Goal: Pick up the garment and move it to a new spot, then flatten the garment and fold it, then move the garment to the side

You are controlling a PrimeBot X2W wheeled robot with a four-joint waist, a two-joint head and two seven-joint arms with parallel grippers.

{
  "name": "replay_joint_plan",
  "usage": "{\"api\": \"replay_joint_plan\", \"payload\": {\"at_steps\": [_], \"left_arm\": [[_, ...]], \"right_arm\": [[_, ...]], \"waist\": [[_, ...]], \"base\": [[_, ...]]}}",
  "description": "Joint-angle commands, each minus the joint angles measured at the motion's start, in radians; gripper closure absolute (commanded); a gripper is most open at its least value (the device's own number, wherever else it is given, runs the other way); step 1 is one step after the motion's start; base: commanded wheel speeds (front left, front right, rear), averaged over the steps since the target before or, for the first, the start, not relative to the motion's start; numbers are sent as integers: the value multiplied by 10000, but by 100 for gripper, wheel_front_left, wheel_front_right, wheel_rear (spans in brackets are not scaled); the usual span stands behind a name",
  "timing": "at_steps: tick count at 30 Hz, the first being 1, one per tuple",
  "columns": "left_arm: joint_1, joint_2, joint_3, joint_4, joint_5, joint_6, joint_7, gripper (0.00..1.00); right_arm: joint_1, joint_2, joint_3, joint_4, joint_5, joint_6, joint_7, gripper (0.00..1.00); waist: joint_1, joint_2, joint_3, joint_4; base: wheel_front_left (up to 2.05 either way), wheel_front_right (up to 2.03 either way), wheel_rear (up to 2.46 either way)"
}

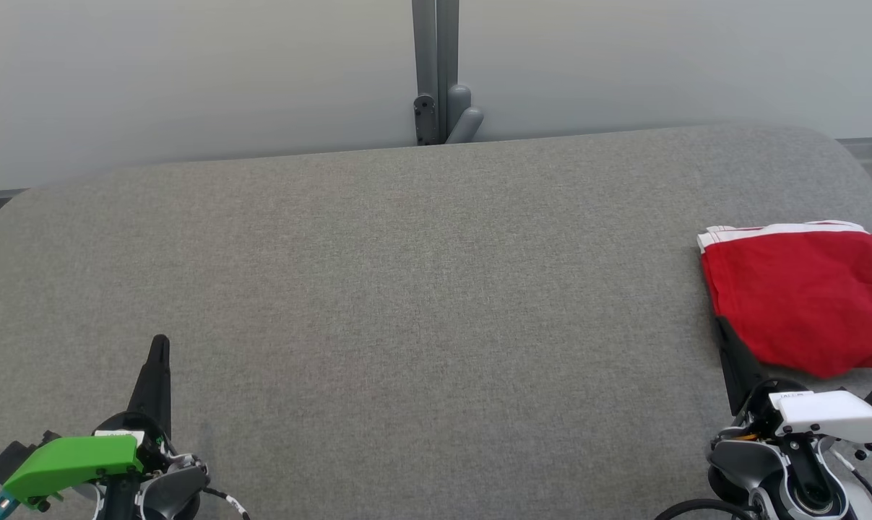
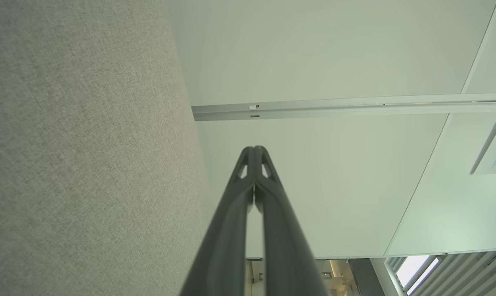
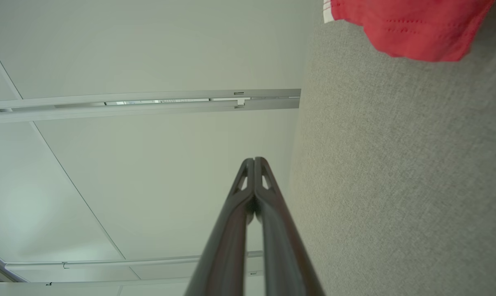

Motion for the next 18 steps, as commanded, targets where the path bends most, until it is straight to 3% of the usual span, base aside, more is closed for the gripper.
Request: {"api": "replay_joint_plan", "payload": {"at_steps": [1,18], "left_arm": [[-113,3,40,-1,16,-37,23,100],[-119,-17,72,1,53,-37,41,100]], "right_arm": [[-91,-46,1,-34,77,4,27,100],[-89,-46,3,-34,77,4,26,100]], "waist": [[0,0,0,0],[0,0,-1,0]], "base": [[0,0,0],[0,0,0]]}}
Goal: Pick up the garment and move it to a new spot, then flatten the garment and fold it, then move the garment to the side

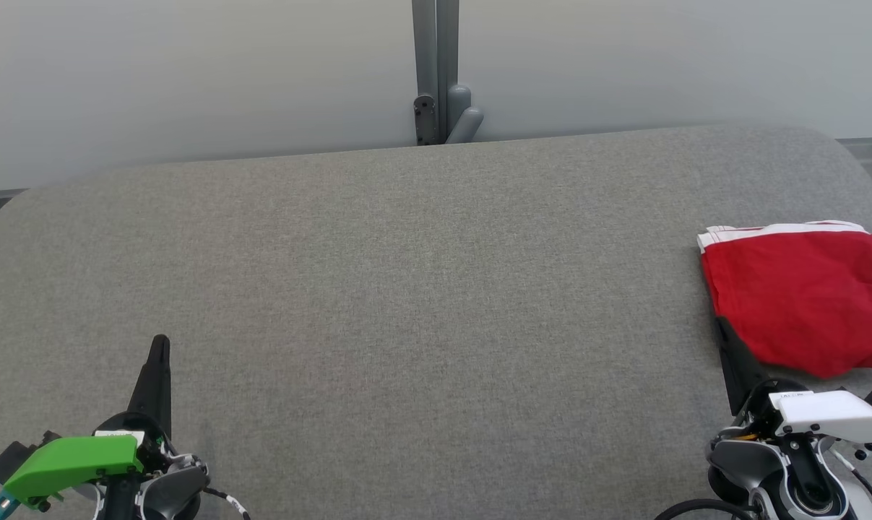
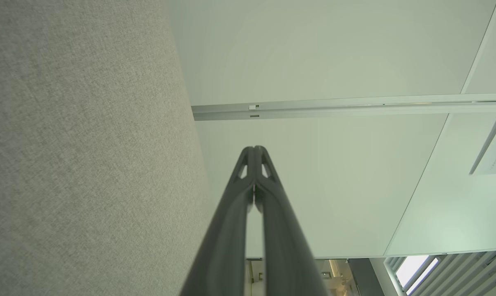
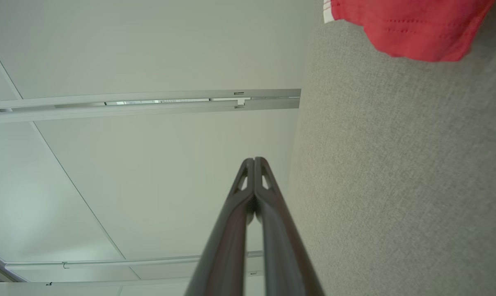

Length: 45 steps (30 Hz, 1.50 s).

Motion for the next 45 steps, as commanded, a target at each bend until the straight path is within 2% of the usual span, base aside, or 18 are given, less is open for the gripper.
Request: {"api": "replay_joint_plan", "payload": {"at_steps": [1,45], "left_arm": [[-119,17,30,1,33,-37,4,100],[-131,-35,94,3,88,-38,81,100]], "right_arm": [[-88,-46,3,-34,77,4,26,100],[-88,-45,3,-32,78,4,24,100]], "waist": [[0,0,0,0],[0,0,0,0]], "base": [[0,0,0],[0,0,0]]}}
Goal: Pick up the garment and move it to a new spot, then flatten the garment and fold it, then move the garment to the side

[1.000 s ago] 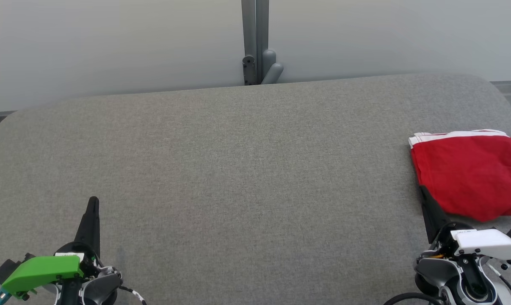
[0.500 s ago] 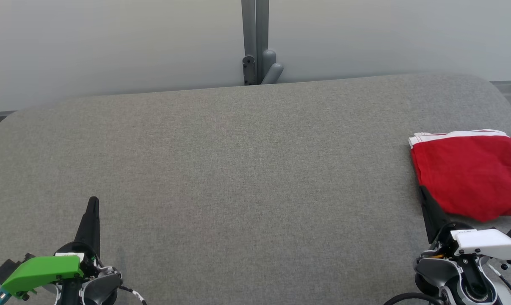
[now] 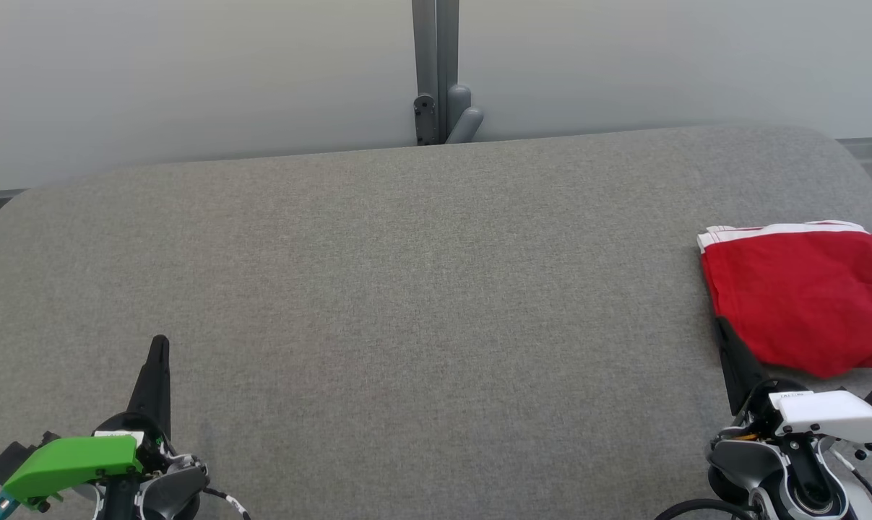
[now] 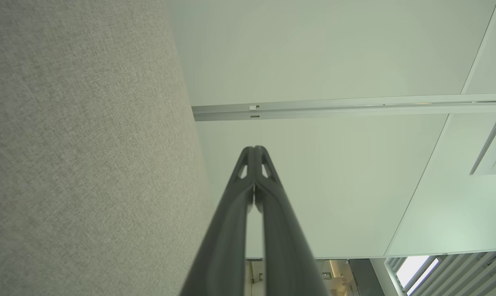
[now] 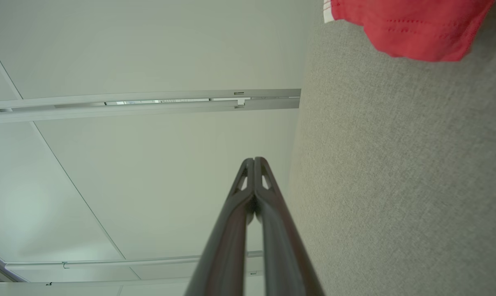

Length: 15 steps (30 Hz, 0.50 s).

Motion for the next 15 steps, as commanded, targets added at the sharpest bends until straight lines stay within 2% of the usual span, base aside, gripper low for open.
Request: {"api": "replay_joint_plan", "payload": {"at_steps": [1,15], "left_arm": [[-131,11,18,1,28,-38,42,100],[-134,-3,36,2,44,-38,64,100]], "right_arm": [[-88,-43,1,-30,77,4,24,100],[-87,-43,2,-30,77,4,24,100]], "waist": [[0,-1,0,0],[0,-1,0,0]], "base": [[0,0,0],[0,0,0]]}}
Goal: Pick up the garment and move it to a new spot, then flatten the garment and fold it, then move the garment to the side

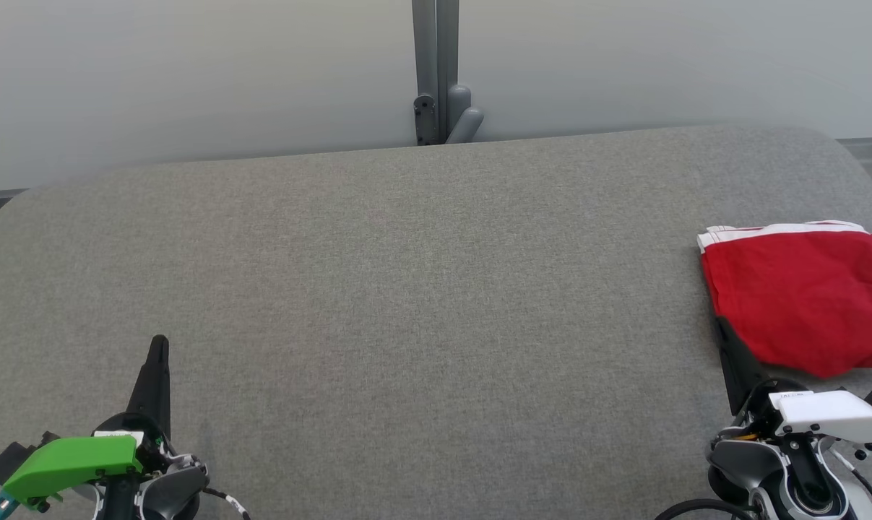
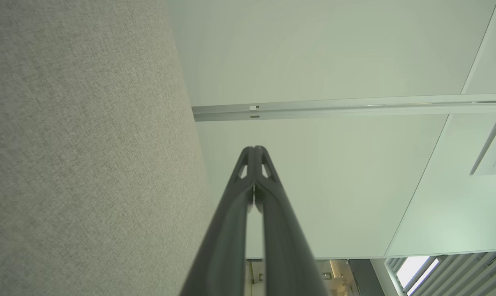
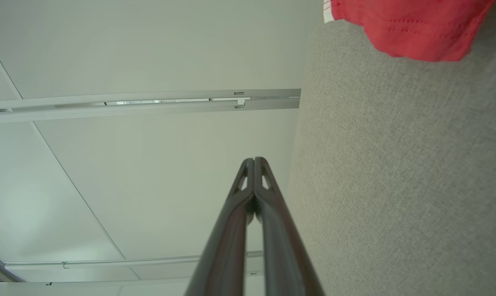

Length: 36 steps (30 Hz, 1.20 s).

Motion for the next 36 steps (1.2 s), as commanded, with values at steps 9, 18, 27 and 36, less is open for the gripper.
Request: {"api": "replay_joint_plan", "payload": {"at_steps": [9,18,27,36], "left_arm": [[-135,1,30,3,45,-38,53,100],[-137,-2,39,3,55,-38,52,100],[-137,-7,45,3,64,-38,41,100],[-139,-11,52,4,71,-38,48,100]], "right_arm": [[-86,-43,2,-30,77,4,23,100],[-86,-43,3,-30,78,4,23,100],[-86,-43,3,-30,78,4,23,100],[-86,-43,3,-31,78,4,23,100]], "waist": [[0,0,0,0],[0,0,0,0],[0,0,0,0],[0,0,0,0]], "base": [[0,0,0],[0,0,0],[0,0,0],[0,0,0]]}}
